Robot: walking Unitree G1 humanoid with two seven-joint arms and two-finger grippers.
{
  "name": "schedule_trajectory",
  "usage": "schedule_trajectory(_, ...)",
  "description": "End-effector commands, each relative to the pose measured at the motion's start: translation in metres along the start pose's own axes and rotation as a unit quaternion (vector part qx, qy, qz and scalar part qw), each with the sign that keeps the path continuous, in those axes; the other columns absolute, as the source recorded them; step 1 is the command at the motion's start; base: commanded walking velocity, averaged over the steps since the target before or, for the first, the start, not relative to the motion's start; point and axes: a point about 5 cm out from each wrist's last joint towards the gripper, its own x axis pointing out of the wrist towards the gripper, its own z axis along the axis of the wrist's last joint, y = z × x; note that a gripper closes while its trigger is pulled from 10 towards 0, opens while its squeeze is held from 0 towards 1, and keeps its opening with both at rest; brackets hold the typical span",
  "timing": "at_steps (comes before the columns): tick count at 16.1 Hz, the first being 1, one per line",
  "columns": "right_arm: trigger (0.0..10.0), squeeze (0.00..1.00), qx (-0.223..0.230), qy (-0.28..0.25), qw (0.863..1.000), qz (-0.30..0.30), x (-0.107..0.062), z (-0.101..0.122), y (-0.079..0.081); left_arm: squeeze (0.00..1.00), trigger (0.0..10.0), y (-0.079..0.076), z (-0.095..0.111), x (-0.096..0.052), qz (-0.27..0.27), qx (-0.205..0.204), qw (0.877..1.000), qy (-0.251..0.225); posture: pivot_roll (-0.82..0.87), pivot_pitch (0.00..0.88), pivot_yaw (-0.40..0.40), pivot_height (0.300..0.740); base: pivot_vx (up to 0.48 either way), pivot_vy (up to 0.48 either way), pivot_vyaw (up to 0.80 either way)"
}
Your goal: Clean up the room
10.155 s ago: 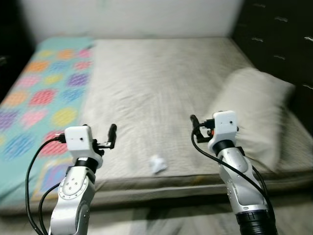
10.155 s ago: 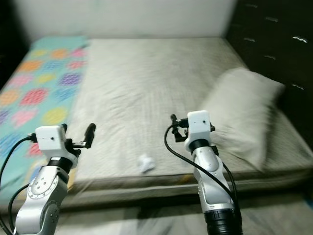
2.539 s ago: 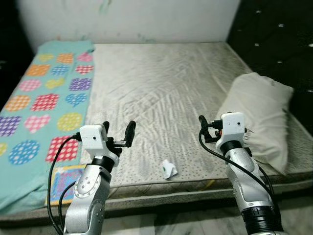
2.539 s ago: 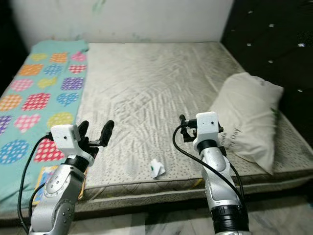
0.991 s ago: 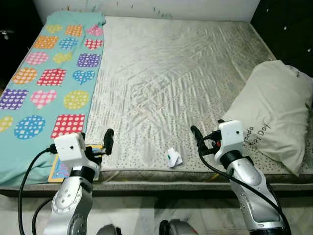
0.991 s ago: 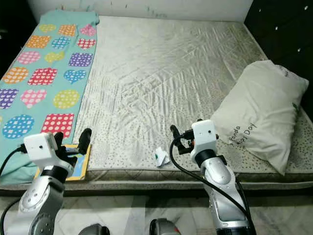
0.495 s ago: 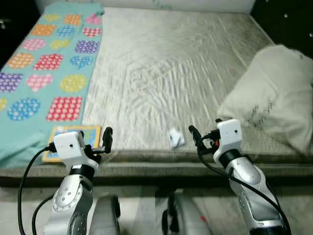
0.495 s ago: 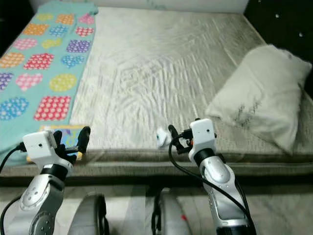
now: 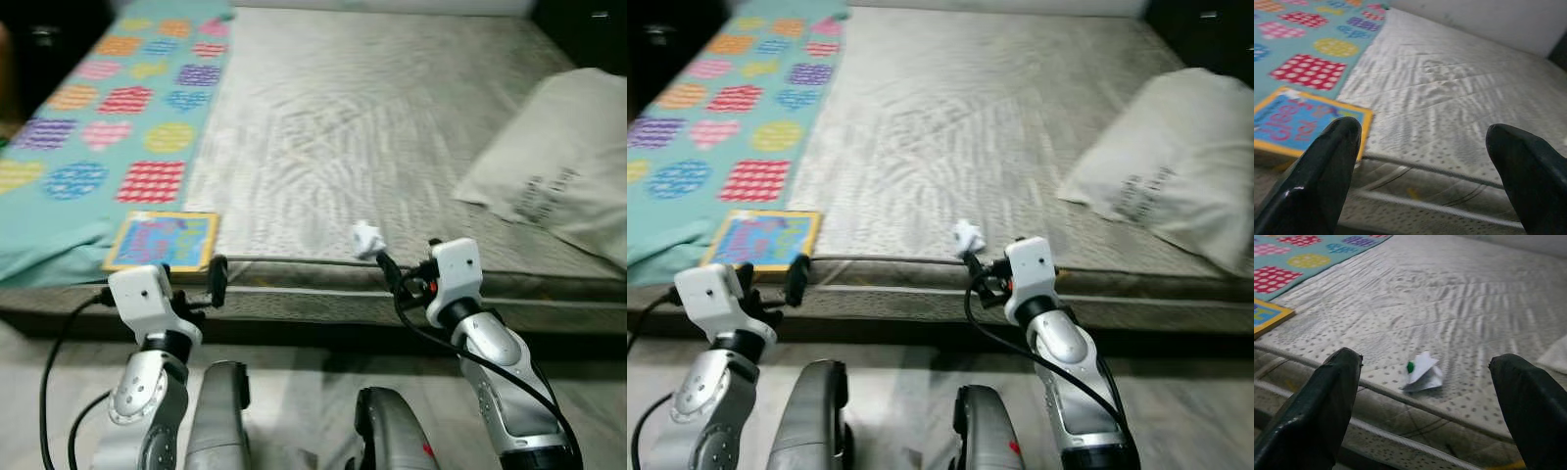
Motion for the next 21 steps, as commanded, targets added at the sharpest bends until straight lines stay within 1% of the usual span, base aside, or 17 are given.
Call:
schedule_trajectory(1,10.0,0.0,-0.004,-0.005,1.0,0.002,0.0002,0.0021,0.0,0.0,10.0,-0.0033,0.0018,0.0007,-0.011,-0.001,1.0,-0.005,-0.05,0.175,-0.044,0.569,0.0,0.0,0.0)
schedule_trajectory(8,10.0,0.0,-0.005,-0.006,1.0,-0.002,0.0011,0.0015,-0.0007,0.0,10.0,-0.0055,0.0025,0.0024,-0.02,-0.007,1.0,-0.009,-0.05,0.181,-0.044,0.569,0.0,0.0,0.0)
schedule_trajectory(21,10.0,0.0,-0.004,-0.01,1.0,-0.012,0.0028,0.0015,-0.0024,0.0,10.0,-0.0076,0.0028,0.0039,-0.03,-0.01,0.999,-0.009,-0.05,0.196,-0.037,0.569,0.298,0.0,0.0)
